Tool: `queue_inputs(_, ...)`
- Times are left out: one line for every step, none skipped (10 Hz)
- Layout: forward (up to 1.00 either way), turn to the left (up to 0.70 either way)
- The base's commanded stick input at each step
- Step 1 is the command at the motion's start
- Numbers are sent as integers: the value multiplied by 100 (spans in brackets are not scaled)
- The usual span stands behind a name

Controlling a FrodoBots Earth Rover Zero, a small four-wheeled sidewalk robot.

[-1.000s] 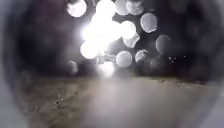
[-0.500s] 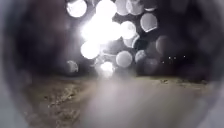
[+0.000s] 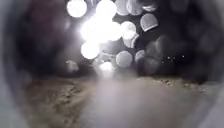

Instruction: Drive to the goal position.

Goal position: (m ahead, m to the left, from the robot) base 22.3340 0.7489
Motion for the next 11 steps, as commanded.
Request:
queue_inputs(70,0)
queue_inputs(70,0)
queue_inputs(70,0)
queue_inputs(70,-8)
queue_inputs(70,-13)
queue_inputs(70,-14)
queue_inputs(70,-14)
queue_inputs(70,-7)
queue_inputs(70,-1)
queue_inputs(70,0)
queue_inputs(70,0)
